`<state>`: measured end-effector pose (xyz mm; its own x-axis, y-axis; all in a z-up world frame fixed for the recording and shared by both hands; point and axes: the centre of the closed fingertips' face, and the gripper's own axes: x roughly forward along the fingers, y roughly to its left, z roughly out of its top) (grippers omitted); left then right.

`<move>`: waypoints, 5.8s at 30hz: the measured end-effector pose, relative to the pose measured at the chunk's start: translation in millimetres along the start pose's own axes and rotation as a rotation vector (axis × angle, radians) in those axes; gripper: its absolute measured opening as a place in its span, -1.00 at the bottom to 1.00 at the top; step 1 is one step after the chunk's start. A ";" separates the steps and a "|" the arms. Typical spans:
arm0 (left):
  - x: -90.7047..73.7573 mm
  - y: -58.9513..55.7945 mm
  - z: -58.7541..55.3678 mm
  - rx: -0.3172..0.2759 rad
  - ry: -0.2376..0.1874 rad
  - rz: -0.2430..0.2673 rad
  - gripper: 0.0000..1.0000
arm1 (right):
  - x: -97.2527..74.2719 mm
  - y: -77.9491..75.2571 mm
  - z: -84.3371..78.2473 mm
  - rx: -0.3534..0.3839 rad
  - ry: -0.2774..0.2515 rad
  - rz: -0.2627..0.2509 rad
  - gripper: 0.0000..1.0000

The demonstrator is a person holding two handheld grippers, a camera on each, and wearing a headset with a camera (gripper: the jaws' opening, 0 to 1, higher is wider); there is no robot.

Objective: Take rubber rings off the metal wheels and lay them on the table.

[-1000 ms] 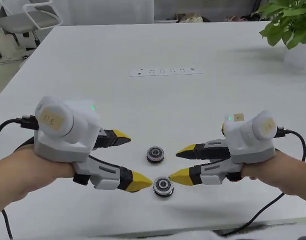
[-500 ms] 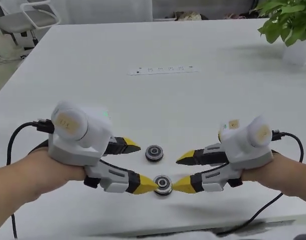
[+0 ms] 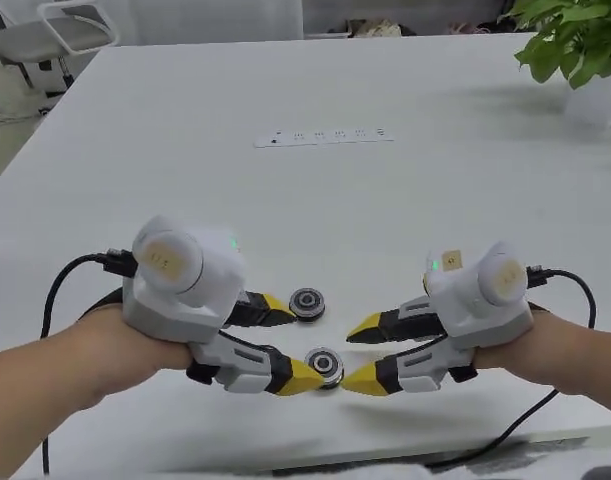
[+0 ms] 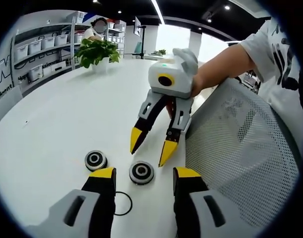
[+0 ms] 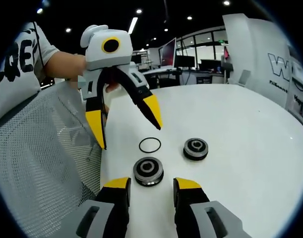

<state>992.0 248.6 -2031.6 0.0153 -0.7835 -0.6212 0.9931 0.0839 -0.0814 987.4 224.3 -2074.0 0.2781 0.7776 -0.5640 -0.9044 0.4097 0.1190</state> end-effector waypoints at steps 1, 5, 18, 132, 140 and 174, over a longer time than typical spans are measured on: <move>1.0 -0.1 -0.3 -0.005 0.002 0.000 -0.16 | 0.3 0.0 -0.2 0.000 0.001 0.000 -0.38; 6.8 -1.3 -2.9 -0.003 0.014 -0.008 -0.23 | 1.0 -0.7 -1.0 -0.007 0.006 0.000 -0.45; 24.8 -2.0 -11.6 0.000 0.047 -0.023 -0.45 | 4.1 1.0 -5.1 -0.001 0.014 0.010 -0.48; 38.7 3.2 -17.9 0.099 0.051 0.095 -0.84 | -1.9 -7.3 1.9 0.388 -0.099 0.003 -1.00; 38.7 2.9 -17.8 0.099 0.053 0.097 -0.85 | -0.1 -4.1 5.9 0.388 -0.104 0.015 -1.00; 38.7 3.2 -17.3 0.092 0.039 0.094 -0.84 | 3.4 0.7 8.5 0.292 -0.089 0.027 -1.00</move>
<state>993.7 229.2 -2069.4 0.1059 -0.7503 -0.6526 0.9940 0.0974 0.0493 990.4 231.3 -2068.8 0.2942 0.8234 -0.4852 -0.7839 0.4983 0.3704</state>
